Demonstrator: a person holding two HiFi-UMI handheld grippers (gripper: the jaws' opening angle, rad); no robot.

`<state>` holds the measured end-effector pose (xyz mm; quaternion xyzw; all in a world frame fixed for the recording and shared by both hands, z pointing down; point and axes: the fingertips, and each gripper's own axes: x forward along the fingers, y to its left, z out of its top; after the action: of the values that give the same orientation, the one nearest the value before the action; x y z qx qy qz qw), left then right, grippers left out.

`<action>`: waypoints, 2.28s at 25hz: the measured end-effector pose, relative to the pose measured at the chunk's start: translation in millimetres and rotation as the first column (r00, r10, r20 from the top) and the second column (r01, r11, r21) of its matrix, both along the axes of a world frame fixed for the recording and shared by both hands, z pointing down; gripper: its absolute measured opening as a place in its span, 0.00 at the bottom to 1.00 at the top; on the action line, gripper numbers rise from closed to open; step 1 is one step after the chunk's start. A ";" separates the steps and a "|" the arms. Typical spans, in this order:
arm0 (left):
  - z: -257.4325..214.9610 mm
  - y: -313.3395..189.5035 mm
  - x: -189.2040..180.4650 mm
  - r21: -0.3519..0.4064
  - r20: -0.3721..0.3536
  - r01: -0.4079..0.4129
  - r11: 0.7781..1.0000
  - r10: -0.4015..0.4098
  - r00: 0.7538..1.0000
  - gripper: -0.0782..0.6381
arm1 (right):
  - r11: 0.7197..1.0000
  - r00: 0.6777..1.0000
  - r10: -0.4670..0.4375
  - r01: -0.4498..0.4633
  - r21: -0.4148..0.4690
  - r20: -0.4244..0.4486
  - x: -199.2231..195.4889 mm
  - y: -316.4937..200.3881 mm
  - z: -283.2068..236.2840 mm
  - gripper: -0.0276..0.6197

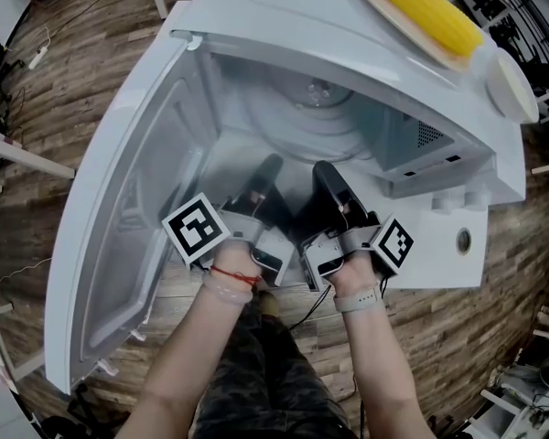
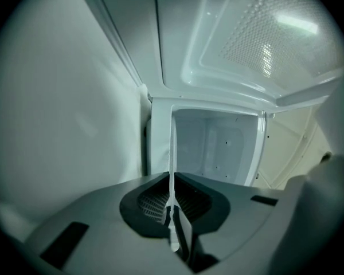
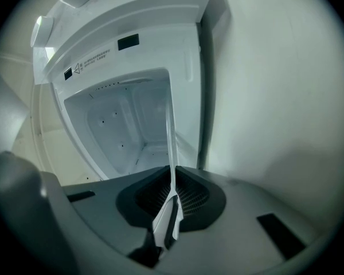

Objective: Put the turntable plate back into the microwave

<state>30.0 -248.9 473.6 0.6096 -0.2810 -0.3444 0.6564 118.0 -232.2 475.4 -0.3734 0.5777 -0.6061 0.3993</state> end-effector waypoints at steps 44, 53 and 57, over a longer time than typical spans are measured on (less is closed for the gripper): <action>-32.5 80.8 25.3 0.375 0.815 -0.452 0.809 -0.057 0.576 0.13 | 0.874 0.299 0.010 0.461 0.153 -0.954 -30.9 72.7 -56.1 0.10; -59.2 100.0 22.0 0.393 0.820 -0.460 0.796 -0.077 0.567 0.13 | 0.844 0.246 0.018 0.516 0.147 -0.969 -39.7 97.6 -75.1 0.10; -68.4 109.6 24.2 0.395 0.828 -0.476 0.786 -0.079 0.556 0.13 | 0.838 0.230 0.027 0.526 0.147 -0.973 -38.0 106.9 -83.6 0.10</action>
<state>54.3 -139.3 405.3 0.8950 -0.3540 -0.0141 0.2710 80.0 -125.2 391.8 -0.4537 0.8739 -0.1638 -0.0607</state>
